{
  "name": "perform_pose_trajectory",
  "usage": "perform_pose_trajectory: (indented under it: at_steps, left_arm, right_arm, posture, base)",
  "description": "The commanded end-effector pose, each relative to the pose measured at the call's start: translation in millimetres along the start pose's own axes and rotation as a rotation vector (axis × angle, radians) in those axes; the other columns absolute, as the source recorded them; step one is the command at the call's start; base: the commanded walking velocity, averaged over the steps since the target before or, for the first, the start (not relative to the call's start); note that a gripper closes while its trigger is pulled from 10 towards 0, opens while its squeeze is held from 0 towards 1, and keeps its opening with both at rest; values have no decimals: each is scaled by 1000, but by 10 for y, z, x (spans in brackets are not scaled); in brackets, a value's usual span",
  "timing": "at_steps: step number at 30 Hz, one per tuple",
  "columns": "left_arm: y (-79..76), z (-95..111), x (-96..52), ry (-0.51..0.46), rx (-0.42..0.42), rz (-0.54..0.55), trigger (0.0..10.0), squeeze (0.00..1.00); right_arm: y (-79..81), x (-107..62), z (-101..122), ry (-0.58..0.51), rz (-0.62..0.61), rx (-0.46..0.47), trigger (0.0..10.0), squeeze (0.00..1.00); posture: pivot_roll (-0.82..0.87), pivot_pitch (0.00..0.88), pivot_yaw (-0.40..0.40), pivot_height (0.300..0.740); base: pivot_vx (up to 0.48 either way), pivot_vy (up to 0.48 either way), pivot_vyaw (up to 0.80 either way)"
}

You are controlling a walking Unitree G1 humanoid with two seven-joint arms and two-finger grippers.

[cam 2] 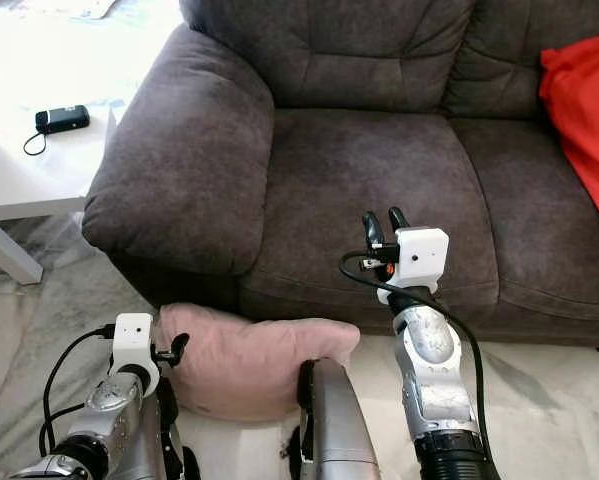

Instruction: Move the pillow to the sofa from floor

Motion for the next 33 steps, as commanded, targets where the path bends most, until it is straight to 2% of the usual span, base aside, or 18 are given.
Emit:
perform_pose_trajectory:
  at_steps: [1,8,16,18,20,22,25,27,29,33]
  left_arm:
    - [-28,-21,-6,3,-13,-10,10000,0]
    - [-38,55,31,-5,8,-13,10000,0]
    - [91,146,50,-32,3,25,10000,0]
    - [118,204,66,-46,9,36,10000,0]
    - [139,243,77,-54,9,43,10000,0]
    - [151,309,91,-74,6,48,10000,0]
    - [178,376,101,-96,7,52,10000,0]
    - [192,422,97,-118,14,54,10000,0]
    - [228,513,86,-160,22,61,10000,0]
    - [309,578,74,-184,25,78,10000,0]
  right_arm:
    - [-1,18,135,-37,10,-3,10000,0]
    - [108,91,351,-89,57,6,10000,0]
    - [245,112,668,-153,115,47,10000,0]
    - [269,136,622,-127,131,45,10000,0]
    - [236,158,502,-74,115,29,10000,0]
    - [176,159,279,10,92,22,10000,0]
    - [143,153,180,44,84,38,10000,0]
    - [134,166,179,50,72,43,10000,0]
    - [176,197,262,29,87,53,10000,0]
    - [244,218,342,7,108,65,10000,0]
  posture:
    - [-87,200,-91,524]
    - [-95,230,-108,524]
    - [-106,302,-149,524]
    - [-108,315,-160,524]
    - [-110,327,-166,524]
    - [-103,343,-178,524]
    - [-93,360,-186,524]
    - [-93,373,-192,524]
    - [-93,391,-198,524]
    - [-95,418,-207,524]
  base:
    - [0,0,0]
    - [0,0,0]
    - [0,0,0]
    - [0,0,0]
    - [0,0,0]
    - [0,0,0]
    - [0,0,0]
    - [0,0,0]
    - [0,0,0]
    - [0,0,0]
Point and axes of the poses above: a point about 5 cm out from each wrist's last joint towards the gripper, its own x axis pointing out of the wrist towards the gripper, its own z axis along the axis of the wrist's last joint, y = z × x, the point moved 5 cm from there along x, pointing out of the wrist towards the gripper, and after that the axes turned 4 degrees about x, right-handed, at the moved point
